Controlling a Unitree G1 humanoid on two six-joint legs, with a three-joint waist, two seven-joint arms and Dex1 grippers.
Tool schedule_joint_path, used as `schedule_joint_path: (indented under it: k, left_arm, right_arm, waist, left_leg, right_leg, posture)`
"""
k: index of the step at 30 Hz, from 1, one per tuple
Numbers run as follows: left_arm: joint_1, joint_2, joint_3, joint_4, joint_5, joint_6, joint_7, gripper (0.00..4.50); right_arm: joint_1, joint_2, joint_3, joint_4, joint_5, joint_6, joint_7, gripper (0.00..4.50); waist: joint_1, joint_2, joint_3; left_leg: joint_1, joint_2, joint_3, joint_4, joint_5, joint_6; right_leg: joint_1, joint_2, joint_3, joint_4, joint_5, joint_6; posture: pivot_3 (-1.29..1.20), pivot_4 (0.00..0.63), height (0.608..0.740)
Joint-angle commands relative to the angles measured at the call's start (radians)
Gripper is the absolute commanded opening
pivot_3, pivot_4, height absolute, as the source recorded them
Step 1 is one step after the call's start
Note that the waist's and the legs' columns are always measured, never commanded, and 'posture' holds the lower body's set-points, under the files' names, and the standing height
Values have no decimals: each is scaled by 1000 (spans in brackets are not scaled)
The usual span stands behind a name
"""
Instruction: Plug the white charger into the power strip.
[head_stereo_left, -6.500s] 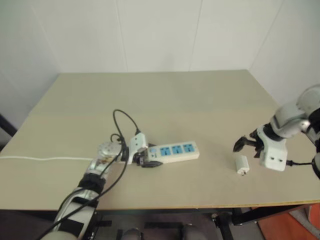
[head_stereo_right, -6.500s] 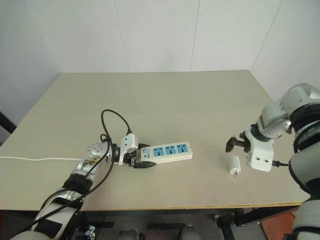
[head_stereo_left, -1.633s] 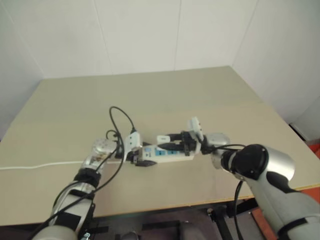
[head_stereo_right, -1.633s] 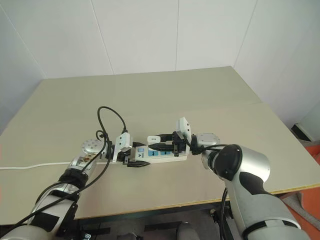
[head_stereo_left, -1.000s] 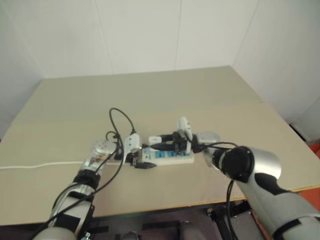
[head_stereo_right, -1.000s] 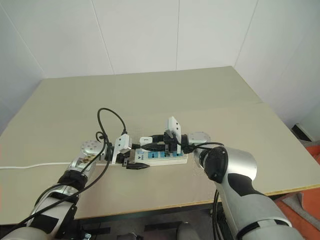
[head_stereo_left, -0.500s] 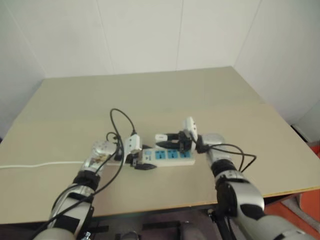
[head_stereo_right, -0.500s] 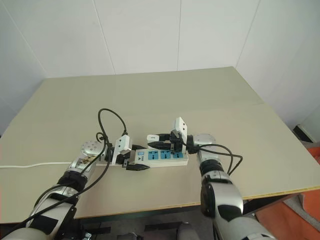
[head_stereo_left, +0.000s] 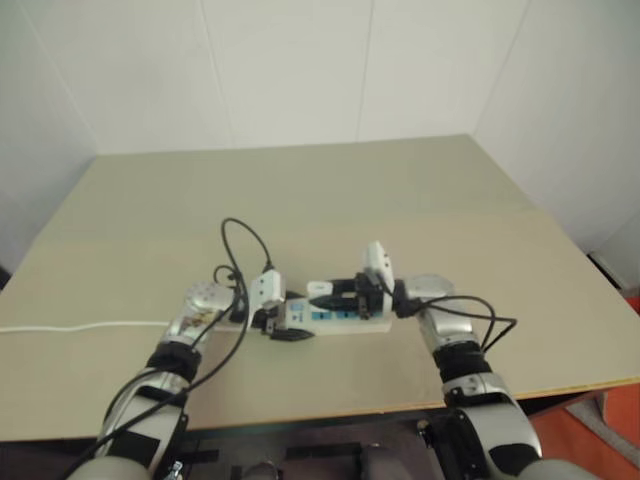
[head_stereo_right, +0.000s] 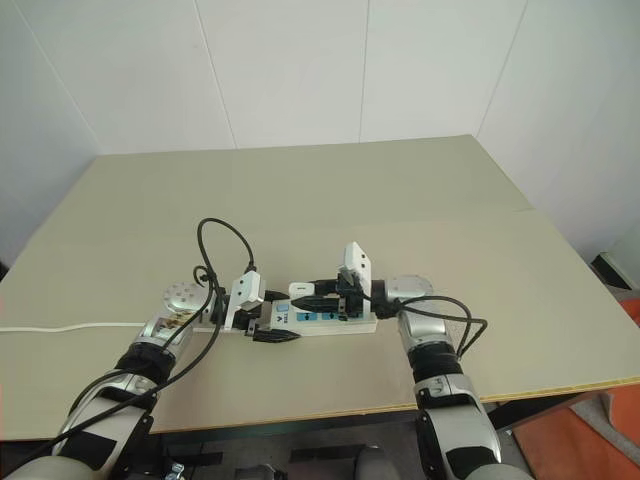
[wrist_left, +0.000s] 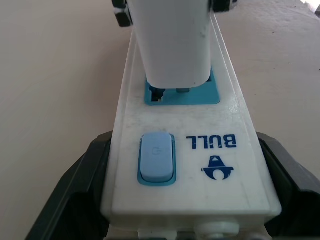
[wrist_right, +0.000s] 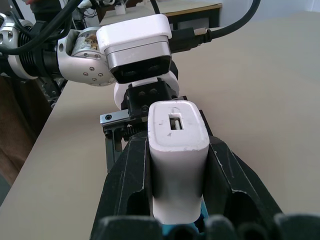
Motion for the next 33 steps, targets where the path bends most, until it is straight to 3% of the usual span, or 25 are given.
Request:
schedule_joint_path:
  k: [1,33]
  left_arm:
    - [8,12,-14,8,25,2,-3,3323]
    - [1,10,-17,18,27,-3,-2,3323]
  right_arm:
    - [-25,-10,8,-2,36,-6,-45,1098]
    - [33,-82,123,-33,102,-25,-90,1098]
  waist:
    - [0,0,0]
    - [2,0,0]
  left_leg:
    - [0,0,0,0,0,0]
    - [0,0,0,0,0,0]
  right_leg:
    - [0,0,0,0,0,0]
    - [0,0,0,-1,0,0]
  posture:
    - [0,150,740]
    - [0,150,740]
